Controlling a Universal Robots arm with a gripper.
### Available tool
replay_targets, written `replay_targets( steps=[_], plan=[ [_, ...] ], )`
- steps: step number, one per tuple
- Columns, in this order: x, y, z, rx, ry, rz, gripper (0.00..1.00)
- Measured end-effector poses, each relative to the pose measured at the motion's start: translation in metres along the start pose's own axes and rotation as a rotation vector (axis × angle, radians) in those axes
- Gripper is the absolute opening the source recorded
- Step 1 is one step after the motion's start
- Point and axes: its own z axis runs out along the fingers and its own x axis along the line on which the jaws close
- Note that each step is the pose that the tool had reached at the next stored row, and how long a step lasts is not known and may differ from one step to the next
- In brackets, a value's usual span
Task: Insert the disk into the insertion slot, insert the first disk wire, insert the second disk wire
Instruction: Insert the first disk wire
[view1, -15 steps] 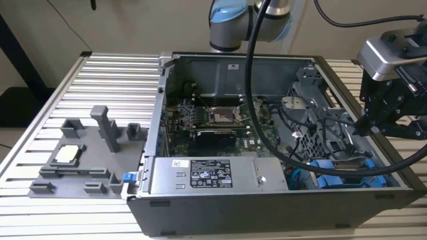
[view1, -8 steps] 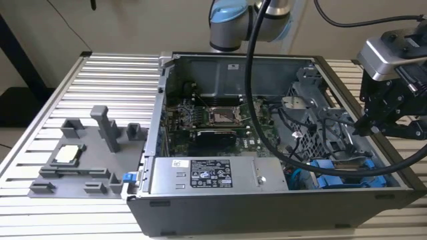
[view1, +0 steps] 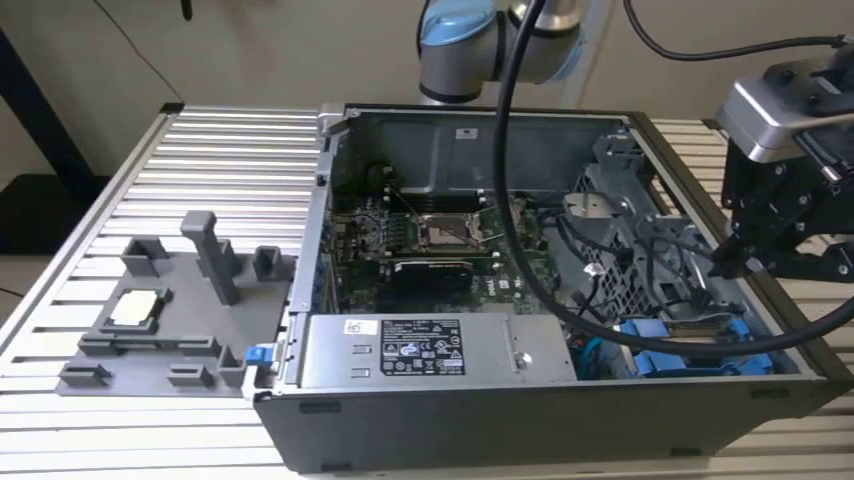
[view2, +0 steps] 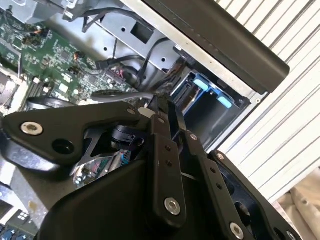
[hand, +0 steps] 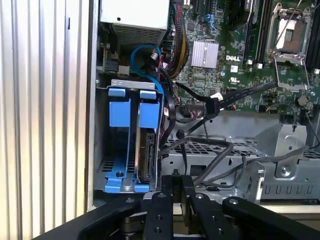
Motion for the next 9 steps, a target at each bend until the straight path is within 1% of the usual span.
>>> replay_targets(
  steps=[3, 4, 5, 6, 7, 9],
  plan=[
    [0.0001, -0.0012, 0.0004, -0.0056, 0.0389, -0.003, 0.19],
    [0.0002, -0.0016, 0.0006, -0.0070, 0.0497, -0.004, 0.19],
    [0.0002, -0.0018, 0.0010, -0.0084, 0.0580, -0.004, 0.19],
    [0.0003, -0.0017, 0.0013, -0.0099, 0.0651, -0.005, 0.19],
    [0.0003, -0.0018, 0.0014, -0.0105, 0.0681, -0.005, 0.19],
    [0.0003, -0.0018, 0.0014, -0.0106, 0.0683, -0.005, 0.19]
  ],
)
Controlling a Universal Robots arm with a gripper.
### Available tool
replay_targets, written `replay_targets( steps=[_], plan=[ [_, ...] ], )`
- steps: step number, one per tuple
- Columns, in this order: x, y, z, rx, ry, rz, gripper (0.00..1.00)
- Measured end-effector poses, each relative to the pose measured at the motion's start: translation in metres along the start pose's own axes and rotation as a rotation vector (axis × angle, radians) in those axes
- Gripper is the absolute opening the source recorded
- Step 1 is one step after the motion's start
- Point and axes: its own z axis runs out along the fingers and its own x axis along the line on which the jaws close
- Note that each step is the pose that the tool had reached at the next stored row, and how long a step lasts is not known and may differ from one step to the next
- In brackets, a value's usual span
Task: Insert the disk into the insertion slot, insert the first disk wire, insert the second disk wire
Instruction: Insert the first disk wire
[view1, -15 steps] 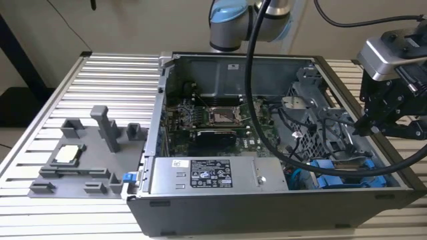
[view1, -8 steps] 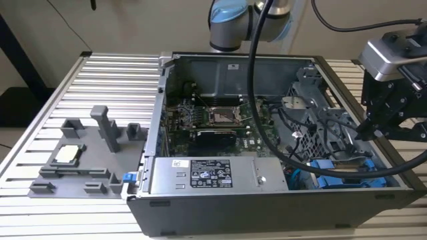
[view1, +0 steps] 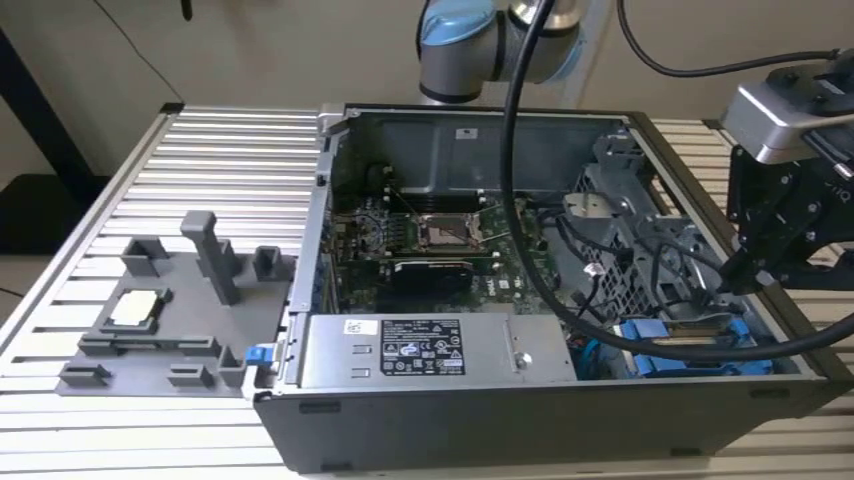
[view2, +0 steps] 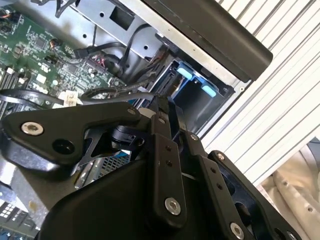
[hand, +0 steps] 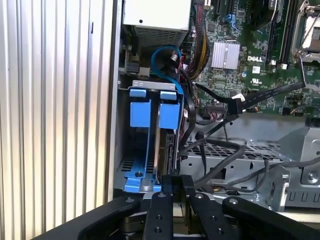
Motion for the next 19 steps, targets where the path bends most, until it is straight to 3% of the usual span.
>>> replay_targets(
  steps=[2, 6, 8, 19],
  plan=[
    [0.0000, -0.0008, 0.0003, -0.0021, 0.0019, 0.000, 0.19],
    [0.0004, -0.0057, 0.0010, -0.0361, 0.0142, 0.000, 0.19],
    [0.0006, -0.0084, 0.0026, -0.0487, 0.0154, 0.001, 0.19],
    [0.0013, -0.0088, 0.0147, -0.0523, 0.0163, 0.033, 0.19]
  ],
)
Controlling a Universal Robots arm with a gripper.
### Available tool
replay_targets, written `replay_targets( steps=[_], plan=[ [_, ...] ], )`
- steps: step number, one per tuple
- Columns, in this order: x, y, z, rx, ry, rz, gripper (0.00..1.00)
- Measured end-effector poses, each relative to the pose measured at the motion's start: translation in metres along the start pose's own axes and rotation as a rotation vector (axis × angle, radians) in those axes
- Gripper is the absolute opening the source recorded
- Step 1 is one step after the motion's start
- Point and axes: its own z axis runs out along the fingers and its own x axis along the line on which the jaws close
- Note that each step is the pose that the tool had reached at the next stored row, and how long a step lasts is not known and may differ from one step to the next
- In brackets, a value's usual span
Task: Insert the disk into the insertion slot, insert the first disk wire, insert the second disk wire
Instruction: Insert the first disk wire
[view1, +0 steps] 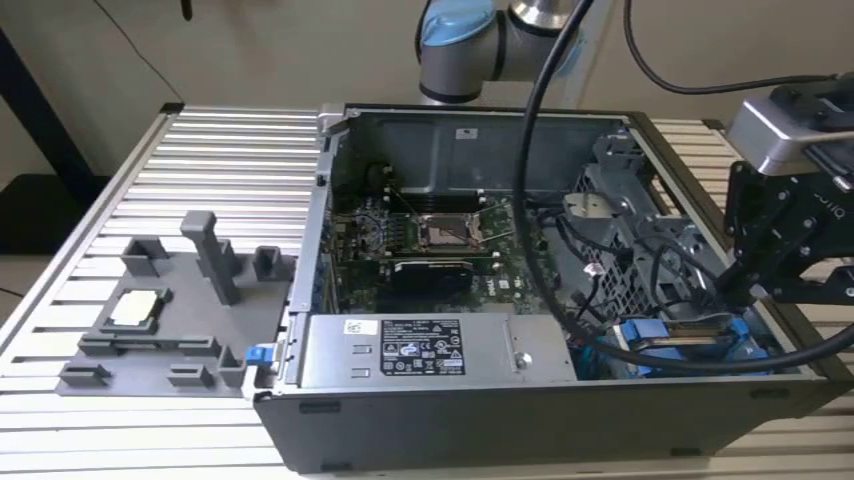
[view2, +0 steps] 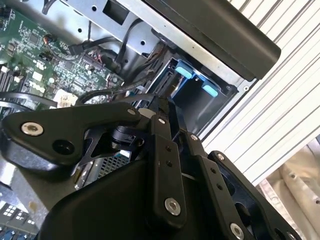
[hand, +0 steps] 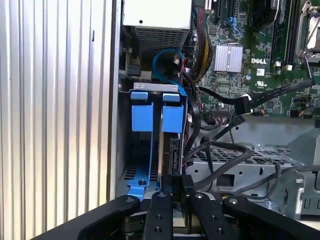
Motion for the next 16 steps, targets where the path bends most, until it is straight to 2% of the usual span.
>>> replay_targets(
  steps=[12, 16],
  plan=[
    [0.0002, 0.0004, 0.0112, 0.0005, 0.0015, 0.017, 0.19],
    [-0.0025, 0.0005, 0.0166, 0.0016, 0.0040, 0.017, 0.19]
  ],
)
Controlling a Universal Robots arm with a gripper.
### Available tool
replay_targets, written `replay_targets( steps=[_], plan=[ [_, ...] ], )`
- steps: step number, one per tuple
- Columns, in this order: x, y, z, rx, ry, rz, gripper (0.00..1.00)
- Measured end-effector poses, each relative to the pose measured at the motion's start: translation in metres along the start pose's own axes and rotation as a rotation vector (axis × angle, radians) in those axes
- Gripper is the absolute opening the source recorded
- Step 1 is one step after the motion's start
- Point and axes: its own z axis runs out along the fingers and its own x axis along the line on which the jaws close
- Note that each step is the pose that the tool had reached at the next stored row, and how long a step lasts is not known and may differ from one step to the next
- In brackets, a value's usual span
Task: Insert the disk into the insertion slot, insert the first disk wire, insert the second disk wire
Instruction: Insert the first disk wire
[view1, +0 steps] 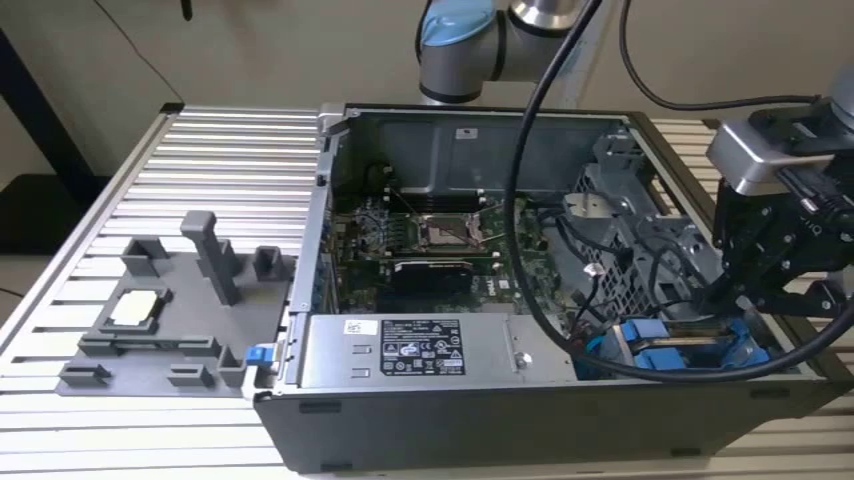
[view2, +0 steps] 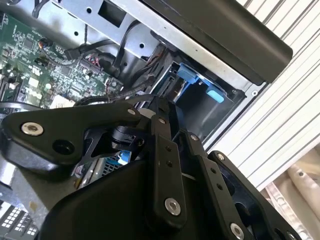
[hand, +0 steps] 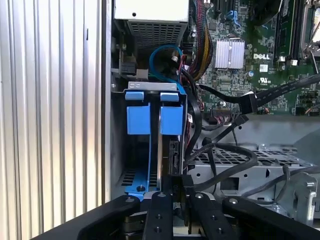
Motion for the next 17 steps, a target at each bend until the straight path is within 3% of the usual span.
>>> replay_targets(
  steps=[4, 7, 10, 17],
  plan=[
    [-0.0070, -0.0001, 0.0046, -0.0002, 0.0152, -0.001, 0.19],
    [-0.0087, -0.0001, 0.0061, -0.0010, 0.0512, -0.002, 0.19],
    [-0.0090, -0.0003, 0.0078, -0.0017, 0.0791, -0.003, 0.19],
    [-0.0106, -0.0005, 0.0091, -0.0018, 0.0814, -0.003, 0.19]
  ],
)
